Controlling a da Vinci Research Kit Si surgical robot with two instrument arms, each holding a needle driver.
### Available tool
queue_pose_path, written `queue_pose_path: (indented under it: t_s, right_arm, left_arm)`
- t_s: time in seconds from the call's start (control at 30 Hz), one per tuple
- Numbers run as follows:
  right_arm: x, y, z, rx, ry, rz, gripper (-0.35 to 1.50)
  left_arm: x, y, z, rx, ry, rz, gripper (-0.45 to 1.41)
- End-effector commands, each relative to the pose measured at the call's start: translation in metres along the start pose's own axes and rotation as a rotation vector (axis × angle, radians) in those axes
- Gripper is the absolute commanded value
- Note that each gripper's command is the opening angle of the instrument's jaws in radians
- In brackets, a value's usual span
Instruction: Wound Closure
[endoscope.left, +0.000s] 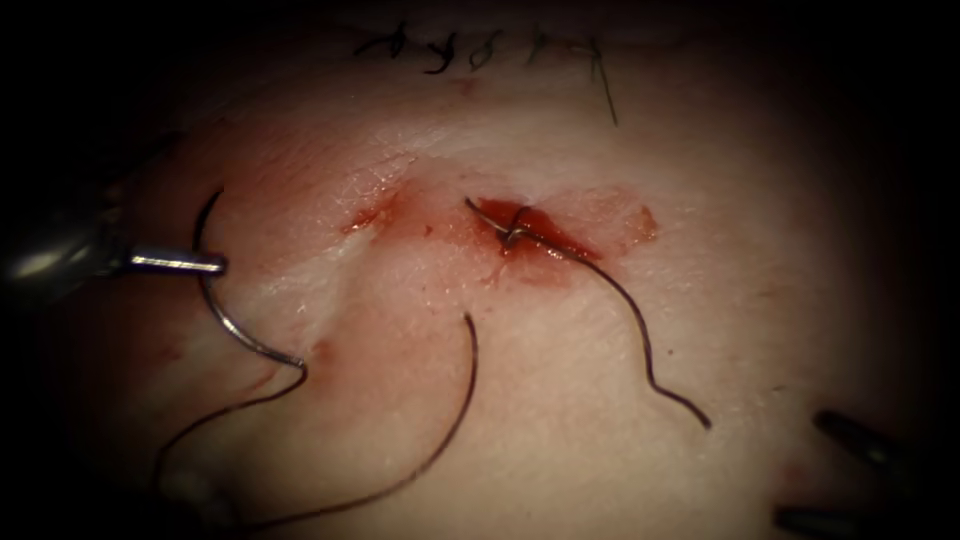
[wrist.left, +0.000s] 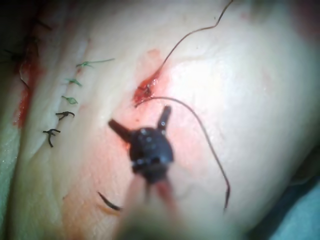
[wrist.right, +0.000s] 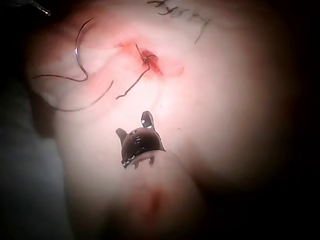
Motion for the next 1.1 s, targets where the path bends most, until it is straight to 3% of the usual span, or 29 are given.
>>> queue_pose_path:
  t_s: [0.03,0.2,0.37,0.6,0.9,1.1]
  right_arm:
    - [-0.0006,-0.0009,0.0008,0.004,0.002,0.001,1.46]
    - [-0.0008,-0.0013,0.0009,0.005,0.004,-0.002,1.46]
    - [-0.0006,-0.0014,0.0012,0.001,0.003,0.000,1.46]
    - [-0.0005,-0.0013,0.0020,0.002,0.001,0.002,1.46]
    - [0.0002,-0.0006,0.0016,-0.004,0.014,0.013,1.46]
    - [0.0009,0.0006,0.0006,-0.001,0.019,0.023,1.46]
  left_arm:
    - [-0.0007,0.0010,0.0001,-0.015,-0.002,-0.010,1.11]
    - [-0.0005,0.0051,-0.0025,-0.067,-0.053,-0.019,1.21]
    - [0.0018,0.0074,-0.0021,-0.073,-0.056,0.001,1.23]
    - [0.0037,0.0106,0.0040,-0.113,-0.102,0.153,1.19]
    - [0.0024,0.0143,0.0117,-0.118,-0.020,0.261,1.23]
    - [0.0014,0.0175,0.0172,-0.123,0.046,0.318,1.14]
